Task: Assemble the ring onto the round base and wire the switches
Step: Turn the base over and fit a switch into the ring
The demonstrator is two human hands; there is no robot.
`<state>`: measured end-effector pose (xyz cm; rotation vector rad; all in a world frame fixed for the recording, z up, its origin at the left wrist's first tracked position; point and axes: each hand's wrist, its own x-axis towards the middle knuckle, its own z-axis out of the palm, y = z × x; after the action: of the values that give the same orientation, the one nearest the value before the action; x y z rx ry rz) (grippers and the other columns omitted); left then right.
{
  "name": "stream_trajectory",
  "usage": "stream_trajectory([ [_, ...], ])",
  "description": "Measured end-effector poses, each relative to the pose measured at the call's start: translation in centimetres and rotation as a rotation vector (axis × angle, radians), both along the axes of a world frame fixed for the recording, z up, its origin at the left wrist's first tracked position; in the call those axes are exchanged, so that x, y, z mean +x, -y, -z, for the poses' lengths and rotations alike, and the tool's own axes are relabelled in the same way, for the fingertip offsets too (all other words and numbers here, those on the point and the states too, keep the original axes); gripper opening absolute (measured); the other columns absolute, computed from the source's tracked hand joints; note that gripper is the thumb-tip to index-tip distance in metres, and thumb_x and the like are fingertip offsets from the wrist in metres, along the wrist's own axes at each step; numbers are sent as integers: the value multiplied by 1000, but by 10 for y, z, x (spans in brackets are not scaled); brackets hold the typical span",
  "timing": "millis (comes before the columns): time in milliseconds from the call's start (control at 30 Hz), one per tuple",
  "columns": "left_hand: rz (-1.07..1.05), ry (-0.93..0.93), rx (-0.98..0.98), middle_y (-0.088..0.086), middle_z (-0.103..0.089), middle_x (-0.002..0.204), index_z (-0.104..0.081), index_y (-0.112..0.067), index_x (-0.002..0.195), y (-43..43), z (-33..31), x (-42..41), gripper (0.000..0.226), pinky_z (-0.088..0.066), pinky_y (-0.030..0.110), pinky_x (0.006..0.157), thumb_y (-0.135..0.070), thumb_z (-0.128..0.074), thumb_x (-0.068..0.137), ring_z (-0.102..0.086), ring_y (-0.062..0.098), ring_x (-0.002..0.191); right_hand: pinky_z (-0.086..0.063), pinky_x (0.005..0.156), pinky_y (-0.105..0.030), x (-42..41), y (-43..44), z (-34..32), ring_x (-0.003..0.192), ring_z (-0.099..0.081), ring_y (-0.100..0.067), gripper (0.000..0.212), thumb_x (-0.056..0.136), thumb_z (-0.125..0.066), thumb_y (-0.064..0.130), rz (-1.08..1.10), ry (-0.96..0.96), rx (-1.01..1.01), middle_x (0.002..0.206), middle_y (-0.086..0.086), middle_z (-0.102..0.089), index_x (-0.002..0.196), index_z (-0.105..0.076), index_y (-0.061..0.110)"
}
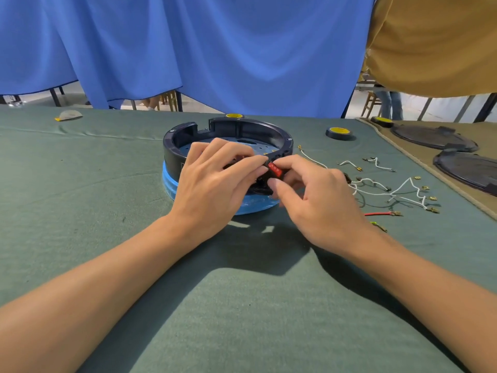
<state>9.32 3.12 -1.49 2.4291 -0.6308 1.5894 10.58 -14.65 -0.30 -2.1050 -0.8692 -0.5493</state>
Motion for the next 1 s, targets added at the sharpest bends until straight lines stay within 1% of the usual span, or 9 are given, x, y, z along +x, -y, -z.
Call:
stream_trajectory([
  [67, -4, -16, 1, 3, -71, 98, -78, -13, 98, 0, 1, 1, 21, -39, 37, 78, -25, -60, 98, -64, 28, 84, -42, 62, -18, 3, 1, 0, 60, -52, -5, 10, 88, -67, 18, 47, 59, -3, 65, 11, -61, 97, -69, 16],
  [200, -3, -39, 2, 3, -70, 101, -78, -17, 100, 2, 3, 2, 17, -38, 37, 79, -25, -63, 97, -63, 28, 85, -38, 62, -22, 7, 3, 0, 58, -42, -10, 9, 81, -73, 15, 129, 155, 37, 64, 8, -55, 89, -75, 15],
  [333, 0, -45, -3, 3, -71, 103, -78, -19, 101, 0, 3, 2, 15, -37, 36, 80, -23, -64, 96, -64, 28, 85, -39, 61, -19, 7, 3, 0, 56, -45, -8, 8, 80, -75, 14, 139, 189, 69, 64, 6, -57, 87, -76, 14],
  [533, 16, -42, 24, 3, -71, 102, -79, -23, 97, -2, 2, 2, 12, -38, 38, 79, -24, -68, 93, -64, 28, 82, -46, 65, -27, 6, 2, 2, 60, -55, -15, 12, 77, -76, 10, 146, 219, 87, 67, 0, -65, 88, -77, 15],
  [600, 12, -39, 24, 3, -72, 102, -80, -23, 97, -2, 2, 2, 12, -39, 39, 78, -24, -68, 93, -64, 29, 82, -46, 67, -29, 4, 2, 2, 61, -56, -15, 12, 77, -76, 12, 143, 208, 96, 68, 0, -66, 88, -77, 15],
  [700, 5, -38, 20, 3, -72, 102, -80, -23, 99, -2, 2, 3, 13, -39, 38, 78, -22, -68, 92, -64, 28, 82, -48, 64, -29, 3, 1, 3, 60, -56, -12, 10, 81, -73, 24, 132, 188, 47, 66, 6, -64, 87, -75, 16],
  [767, 3, -42, 5, 1, -71, 101, -79, -22, 102, -1, 2, 3, 14, -39, 37, 79, -23, -67, 93, -64, 26, 83, -48, 61, -31, 5, -1, 4, 57, -55, -13, 13, 85, -71, 25, 141, 192, 24, 62, 7, -60, 83, -73, 13],
  [900, -72, -107, -62, 0, -71, 101, -73, -12, 112, 2, 3, 3, 27, -38, 36, 83, -30, -62, 95, -64, 25, 86, -45, 61, -33, 10, -3, 6, 56, -58, -18, 19, 88, -68, 24, 175, 167, 93, 61, 2, -63, 80, -68, 7],
  [1000, -112, -140, -95, 0, -73, 99, -74, -10, 108, 3, 4, 2, 26, -34, 34, 85, -29, -61, 94, -65, 24, 85, -46, 64, -34, 10, -5, 7, 58, -59, -19, 19, 89, -68, 24, 166, 128, 111, 62, 1, -65, 81, -66, 6],
])
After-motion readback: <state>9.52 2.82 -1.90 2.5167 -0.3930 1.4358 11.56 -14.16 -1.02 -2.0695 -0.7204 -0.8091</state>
